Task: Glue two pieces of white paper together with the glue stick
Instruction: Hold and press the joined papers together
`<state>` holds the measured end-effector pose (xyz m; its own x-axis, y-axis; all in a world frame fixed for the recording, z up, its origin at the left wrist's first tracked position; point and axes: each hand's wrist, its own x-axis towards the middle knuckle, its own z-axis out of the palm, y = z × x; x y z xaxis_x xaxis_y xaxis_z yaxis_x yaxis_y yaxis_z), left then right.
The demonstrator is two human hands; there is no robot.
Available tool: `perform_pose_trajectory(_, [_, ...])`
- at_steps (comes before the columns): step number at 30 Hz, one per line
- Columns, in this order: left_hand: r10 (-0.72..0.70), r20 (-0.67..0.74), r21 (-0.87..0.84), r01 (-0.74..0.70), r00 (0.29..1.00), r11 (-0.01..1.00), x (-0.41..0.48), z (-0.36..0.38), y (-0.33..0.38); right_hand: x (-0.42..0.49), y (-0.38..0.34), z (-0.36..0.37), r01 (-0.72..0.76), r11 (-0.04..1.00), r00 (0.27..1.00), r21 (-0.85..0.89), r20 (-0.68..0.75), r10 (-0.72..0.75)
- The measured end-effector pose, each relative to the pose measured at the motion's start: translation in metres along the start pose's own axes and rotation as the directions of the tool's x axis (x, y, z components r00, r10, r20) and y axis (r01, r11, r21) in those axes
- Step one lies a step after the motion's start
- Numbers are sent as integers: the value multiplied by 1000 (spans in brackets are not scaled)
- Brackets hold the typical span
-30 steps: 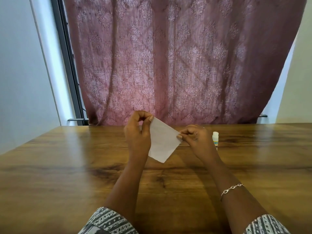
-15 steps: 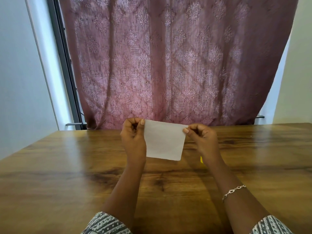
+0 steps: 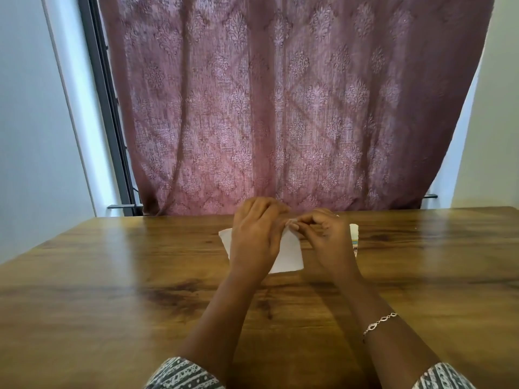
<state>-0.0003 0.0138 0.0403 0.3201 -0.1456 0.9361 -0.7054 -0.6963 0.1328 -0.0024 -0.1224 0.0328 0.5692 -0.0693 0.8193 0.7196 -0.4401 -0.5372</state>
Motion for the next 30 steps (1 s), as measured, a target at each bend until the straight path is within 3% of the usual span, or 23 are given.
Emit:
perform_pose_trajectory(4, [-6, 2, -3, 6, 1000, 1000, -1, 4, -5, 0, 0, 2, 69, 997, 997, -23, 24, -69])
perform_pose_trajectory(11, [-24, 14, -45, 24, 1000, 999, -1, 2, -4, 0, -1, 3, 47, 999, 996, -9, 70, -47])
perform_pose_trajectory(22, [-229, -99, -202, 206, 968, 958, 0, -6, -6, -1, 13, 2, 2, 992, 970, -129, 243, 30])
perform_pose_trajectory(30, [-371, -137, -296, 319, 919, 900, 1, -11, -8, -2, 17, 0, -65, 989, 967, -136, 235, 96])
